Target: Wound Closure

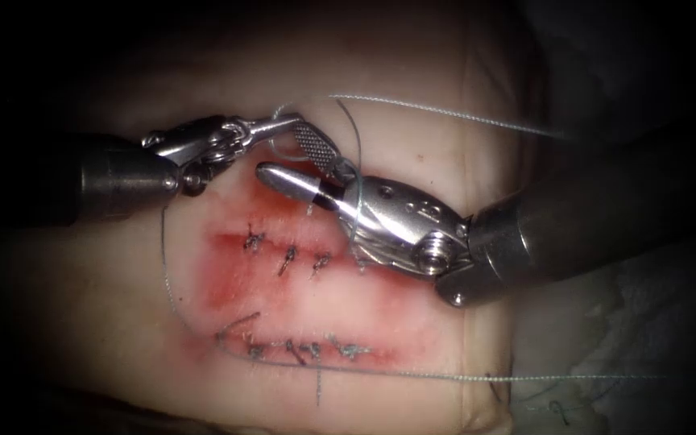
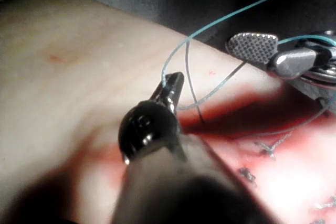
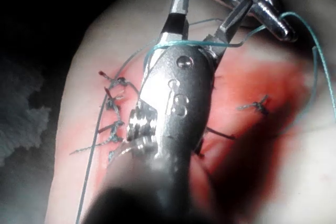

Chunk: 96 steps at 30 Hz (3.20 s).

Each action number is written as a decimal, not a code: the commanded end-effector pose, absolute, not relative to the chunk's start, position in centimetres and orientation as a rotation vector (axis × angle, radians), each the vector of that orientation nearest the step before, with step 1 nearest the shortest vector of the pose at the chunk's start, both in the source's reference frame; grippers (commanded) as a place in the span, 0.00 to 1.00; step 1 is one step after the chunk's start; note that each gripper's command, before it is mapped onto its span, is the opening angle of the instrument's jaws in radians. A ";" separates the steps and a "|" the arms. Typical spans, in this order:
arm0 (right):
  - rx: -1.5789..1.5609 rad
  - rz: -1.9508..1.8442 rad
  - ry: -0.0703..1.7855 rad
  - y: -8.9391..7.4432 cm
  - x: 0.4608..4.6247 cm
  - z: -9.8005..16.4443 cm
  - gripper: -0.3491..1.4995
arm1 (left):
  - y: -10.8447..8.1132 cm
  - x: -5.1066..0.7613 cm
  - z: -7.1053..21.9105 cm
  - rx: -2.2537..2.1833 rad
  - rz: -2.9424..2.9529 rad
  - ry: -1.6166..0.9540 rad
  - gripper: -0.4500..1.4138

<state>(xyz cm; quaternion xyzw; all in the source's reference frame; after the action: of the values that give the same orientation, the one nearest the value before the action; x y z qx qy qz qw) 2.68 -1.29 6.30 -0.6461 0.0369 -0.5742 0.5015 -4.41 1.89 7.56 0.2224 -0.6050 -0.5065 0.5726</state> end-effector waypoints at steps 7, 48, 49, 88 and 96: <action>-1.529 -1.328 0.141 -1.3 2.63 6.4 0.61 | 1.8 -4.38 7.5 0.531 -1.162 -1.398 0.00; -1.522 -1.699 0.292 -1.6 2.59 7.1 0.59 | 1.8 -5.19 6.7 0.702 -1.077 -1.468 0.03; -1.535 -1.722 0.312 -1.6 2.58 7.1 0.58 | 1.9 -5.16 6.7 0.719 -1.092 -1.469 0.03; -1.987 -1.556 0.652 -1.5 2.67 6.8 0.00 | 1.7 -4.73 7.8 0.645 -1.124 -1.507 0.04; -1.805 -1.439 0.312 -1.3 2.59 6.7 0.00 | 1.6 -4.63 7.8 0.617 -1.101 -1.497 0.04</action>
<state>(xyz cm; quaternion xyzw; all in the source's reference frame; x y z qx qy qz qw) 2.52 -1.29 6.65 -0.7084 0.1204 -0.5693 0.3994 -4.56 1.52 7.72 0.2603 -0.6340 -0.4656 0.5599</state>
